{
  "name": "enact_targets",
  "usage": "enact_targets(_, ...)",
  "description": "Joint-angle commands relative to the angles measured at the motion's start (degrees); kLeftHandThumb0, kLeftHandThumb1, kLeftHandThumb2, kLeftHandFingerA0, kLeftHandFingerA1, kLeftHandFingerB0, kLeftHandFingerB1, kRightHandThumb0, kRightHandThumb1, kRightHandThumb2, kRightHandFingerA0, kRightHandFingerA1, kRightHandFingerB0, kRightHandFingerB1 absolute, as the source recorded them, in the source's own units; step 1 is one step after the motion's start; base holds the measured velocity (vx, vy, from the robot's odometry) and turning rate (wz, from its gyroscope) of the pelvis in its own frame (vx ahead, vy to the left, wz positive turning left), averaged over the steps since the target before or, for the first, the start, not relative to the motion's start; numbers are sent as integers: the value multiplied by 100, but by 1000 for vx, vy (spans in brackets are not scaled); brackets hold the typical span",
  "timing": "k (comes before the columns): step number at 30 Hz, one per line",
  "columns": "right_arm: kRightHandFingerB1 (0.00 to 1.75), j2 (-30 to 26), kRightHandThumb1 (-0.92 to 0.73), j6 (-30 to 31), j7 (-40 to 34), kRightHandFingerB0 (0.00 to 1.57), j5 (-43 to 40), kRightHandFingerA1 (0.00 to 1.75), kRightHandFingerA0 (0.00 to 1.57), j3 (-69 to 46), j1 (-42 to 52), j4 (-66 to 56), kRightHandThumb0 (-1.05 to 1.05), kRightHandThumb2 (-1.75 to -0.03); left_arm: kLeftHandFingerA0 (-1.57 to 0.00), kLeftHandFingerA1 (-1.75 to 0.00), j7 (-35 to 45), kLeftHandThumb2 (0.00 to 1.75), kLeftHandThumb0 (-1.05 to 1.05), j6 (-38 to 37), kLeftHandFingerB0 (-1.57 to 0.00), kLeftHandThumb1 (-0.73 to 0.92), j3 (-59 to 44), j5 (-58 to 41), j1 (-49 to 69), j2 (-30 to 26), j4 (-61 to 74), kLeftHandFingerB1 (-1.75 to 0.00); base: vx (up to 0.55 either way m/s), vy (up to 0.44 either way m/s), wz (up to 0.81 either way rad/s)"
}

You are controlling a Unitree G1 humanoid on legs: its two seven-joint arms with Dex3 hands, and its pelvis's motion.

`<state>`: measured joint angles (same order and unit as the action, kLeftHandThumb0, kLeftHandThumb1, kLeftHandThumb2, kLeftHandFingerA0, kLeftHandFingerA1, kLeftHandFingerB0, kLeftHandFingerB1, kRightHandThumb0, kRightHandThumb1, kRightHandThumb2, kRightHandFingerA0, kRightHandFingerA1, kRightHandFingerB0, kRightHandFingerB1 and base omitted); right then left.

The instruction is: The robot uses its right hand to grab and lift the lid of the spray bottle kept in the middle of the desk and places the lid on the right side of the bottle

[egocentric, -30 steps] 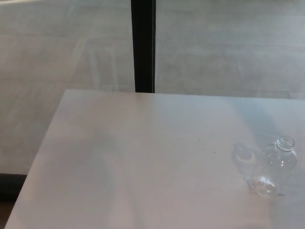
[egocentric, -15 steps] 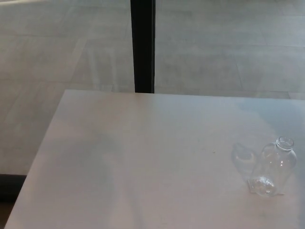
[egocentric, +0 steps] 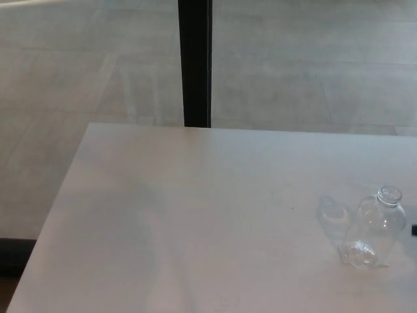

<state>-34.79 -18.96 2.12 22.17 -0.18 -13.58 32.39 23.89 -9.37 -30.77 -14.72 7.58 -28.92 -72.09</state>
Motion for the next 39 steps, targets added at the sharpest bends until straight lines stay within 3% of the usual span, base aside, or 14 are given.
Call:
enact_targets(1,36,30,-69,-34,-348,50,344,103,73,321,103,337,-49,-62,-55,-51,67,66,-78,-120,-38,87,-44,-109,-15,-37,-15,-39,0,0,0)
enact_targets(4,48,-138,-58,152,-408,31,677,78,54,591,72,356,-62,-93,-56,-52,48,65,-78,-162,-40,87,-29,-88,-15,-33,-22,-40,0,0,0)
enact_targets(6,48,-172,-58,174,-459,31,702,78,54,662,60,370,-62,-93,-56,-52,48,65,-78,-171,-40,87,-26,-87,-14,-32,-22,-40,0,0,0)
enact_targets(7,31,-208,-71,270,-520,31,822,63,29,731,38,324,-65,-61,-56,-52,52,66,-79,-170,-39,87,-26,-88,-9,-31,-24,-40,0,0,0)
enact_targets(8,43,-261,-56,375,-515,15,912,51,6,787,23,256,-74,-89,-56,-55,64,66,-79,-136,-39,86,-47,-118,-6,-27,-5,-40,0,0,0)
enact_targets(9,30,-329,-70,484,-491,20,998,34,1,847,5,178,-73,-62,-56,-54,80,66,-79,-105,-39,87,-72,-154,1,-23,26,-40,0,0,0)
enact_targets(10,37,-360,-59,526,-535,15,1069,9,0,885,-7,149,-86,-93,-56,-54,75,66,-80,-146,-39,86,-58,-132,9,-25,20,-40,0,0,0)
enact_targets(12,37,-388,-59,604,-568,15,1108,9,0,937,-8,104,-86,-93,-56,-54,63,66,-80,-161,-39,86,-47,-117,6,-24,8,-40,0,0,0)
enact_targets(13,28,-425,-72,617,-621,13,1161,3,0,956,13,52,-80,-62,-56,-53,50,66,-79,-166,-39,87,-36,-100,-6,-29,-26,-39,0,0,0)
enact_targets(15,8,-590,-66,820,-621,0,1395,11,0,1007,80,-193,-102,-103,-50,-63,45,108,-75,-167,-30,68,-32,-99,4,-19,-25,-52,0,0,0)
enact_targets(19,2,-801,-66,924,-493,0,1328,15,0,877,281,-576,-105,-106,-56,-53,49,66,-79,-174,-38,87,-18,-92,33,7,-33,-39,0,0,0)
enact_targets(30,24,-1528,-84,1228,658,2,-223,0,0,-1114,1299,-1888,-89,-74,-57,-51,0,65,-80,-193,-40,86,6,-63,35,-25,-51,-39,0,0,0)
enact_targets(31,26,-1478,-72,1208,617,6,-422,9,0,-1449,1446,-1846,-97,-105,-57,-50,-44,65,-80,-154,-42,85,-9,-75,5,-24,-65,-39,0,0,0)
enact_targets(39,35,-673,-65,2620,-381,43,-2182,41,21,-4251,1062,195,-46,-60,-56,-53,11,66,-81,-250,-40,87,27,-52,88,26,10,-40,0,0,0)
